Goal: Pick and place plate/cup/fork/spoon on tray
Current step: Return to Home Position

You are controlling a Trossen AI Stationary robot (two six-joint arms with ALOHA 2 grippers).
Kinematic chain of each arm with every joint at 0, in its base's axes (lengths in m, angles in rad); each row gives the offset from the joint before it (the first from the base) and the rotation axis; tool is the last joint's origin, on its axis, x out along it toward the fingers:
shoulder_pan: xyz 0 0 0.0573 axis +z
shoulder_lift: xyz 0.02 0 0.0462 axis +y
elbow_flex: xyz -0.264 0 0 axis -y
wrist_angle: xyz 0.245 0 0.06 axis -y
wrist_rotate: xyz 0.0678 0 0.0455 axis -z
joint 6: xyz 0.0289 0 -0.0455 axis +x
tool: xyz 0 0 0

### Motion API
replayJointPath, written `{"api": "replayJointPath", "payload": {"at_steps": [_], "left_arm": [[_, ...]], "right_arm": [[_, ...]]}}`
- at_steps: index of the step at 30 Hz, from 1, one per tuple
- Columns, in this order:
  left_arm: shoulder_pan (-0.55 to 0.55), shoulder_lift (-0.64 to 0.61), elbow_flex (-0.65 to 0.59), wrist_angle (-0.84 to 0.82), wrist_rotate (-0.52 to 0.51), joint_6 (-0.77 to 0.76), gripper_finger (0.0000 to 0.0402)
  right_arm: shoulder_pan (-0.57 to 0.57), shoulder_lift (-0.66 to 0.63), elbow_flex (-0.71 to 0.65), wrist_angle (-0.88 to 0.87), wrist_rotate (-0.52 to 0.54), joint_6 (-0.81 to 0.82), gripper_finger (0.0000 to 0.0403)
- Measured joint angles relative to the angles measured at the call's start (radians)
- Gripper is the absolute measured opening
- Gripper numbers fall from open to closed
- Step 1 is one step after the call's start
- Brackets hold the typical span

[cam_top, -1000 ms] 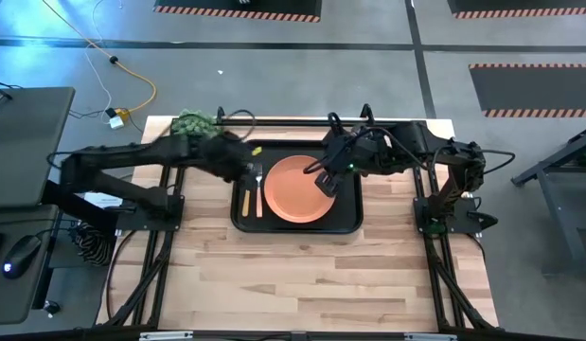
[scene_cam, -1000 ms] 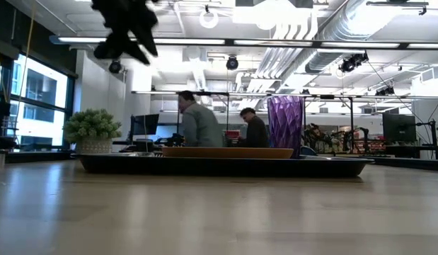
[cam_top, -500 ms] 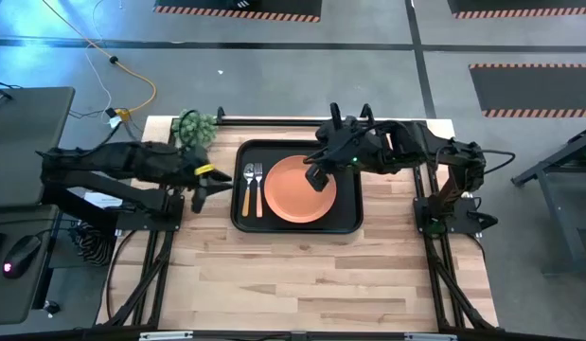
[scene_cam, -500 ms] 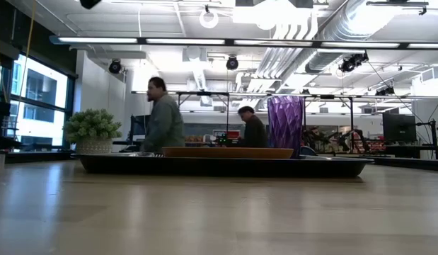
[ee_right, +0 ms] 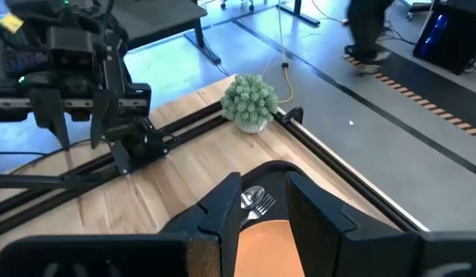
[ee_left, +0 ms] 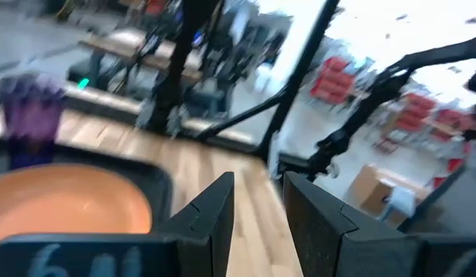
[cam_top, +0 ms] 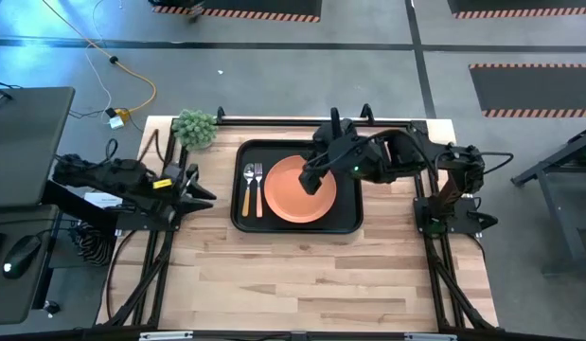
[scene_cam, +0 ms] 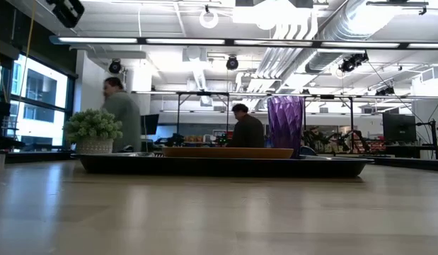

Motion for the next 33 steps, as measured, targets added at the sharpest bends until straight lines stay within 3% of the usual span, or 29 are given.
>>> {"api": "replayJointPath", "payload": {"at_steps": [10,21,25,29,33], "left_arm": [[-0.008,-0.316,-0.220,0.067,0.014,0.122,0.0106],[-0.007,-0.313,-0.419,0.289,0.051,0.052,0.0106],[-0.006,-0.313,-0.509,0.372,0.030,-0.004,0.0098],[-0.006,-0.311,-0.507,0.301,-0.035,-0.055,0.0082],[-0.005,-0.312,-0.507,0.292,-0.091,-0.075,0.0065]], "right_arm": [[0.013,-0.009,-0.053,0.078,-0.038,-0.023,0.0096],[-0.005,-0.094,-0.053,0.065,-0.088,-0.152,0.0096],[-0.005,-0.169,-0.053,-0.018,-0.093,-0.184,0.0096],[-0.005,-0.259,-0.059,-0.114,-0.046,-0.196,0.0096],[0.013,-0.389,-0.184,-0.098,-0.019,-0.200,0.0096]]}}
